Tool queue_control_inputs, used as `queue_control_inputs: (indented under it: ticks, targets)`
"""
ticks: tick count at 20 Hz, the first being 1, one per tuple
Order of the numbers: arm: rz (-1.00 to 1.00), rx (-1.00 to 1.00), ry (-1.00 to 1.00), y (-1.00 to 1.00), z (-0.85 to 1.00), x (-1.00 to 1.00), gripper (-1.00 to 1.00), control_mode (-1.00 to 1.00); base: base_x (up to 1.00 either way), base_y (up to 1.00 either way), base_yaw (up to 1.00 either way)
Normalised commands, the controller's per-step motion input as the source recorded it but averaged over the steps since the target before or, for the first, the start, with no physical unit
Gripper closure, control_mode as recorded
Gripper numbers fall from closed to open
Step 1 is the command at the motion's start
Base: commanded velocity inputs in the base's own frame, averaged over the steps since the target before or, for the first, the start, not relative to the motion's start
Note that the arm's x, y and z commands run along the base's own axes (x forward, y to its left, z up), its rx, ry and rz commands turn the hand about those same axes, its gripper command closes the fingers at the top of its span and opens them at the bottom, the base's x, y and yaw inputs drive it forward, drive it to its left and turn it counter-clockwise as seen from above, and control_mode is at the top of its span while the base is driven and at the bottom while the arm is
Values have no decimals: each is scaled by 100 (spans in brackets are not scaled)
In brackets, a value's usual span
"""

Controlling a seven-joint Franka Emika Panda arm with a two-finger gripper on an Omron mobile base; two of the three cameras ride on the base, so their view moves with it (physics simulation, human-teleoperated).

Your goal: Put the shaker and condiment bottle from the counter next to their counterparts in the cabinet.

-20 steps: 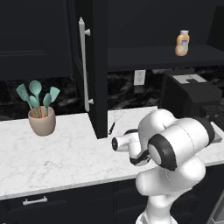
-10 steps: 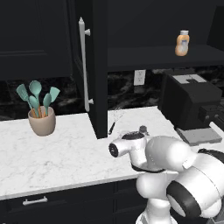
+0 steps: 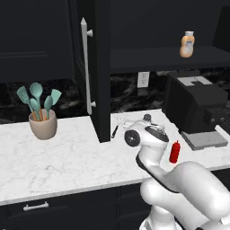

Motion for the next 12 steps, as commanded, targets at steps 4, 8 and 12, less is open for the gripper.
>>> queue_control_inputs:
  ticks: [4, 8, 12]
  targets:
    - [31, 17, -1, 1, 58, -35, 100, -100, 0, 0, 0]
    - [23, 10, 0, 14, 71, -30, 100, -100, 0, 0, 0]
    - [18, 1, 0, 12, 64, -26, 100, -100, 0, 0, 0]
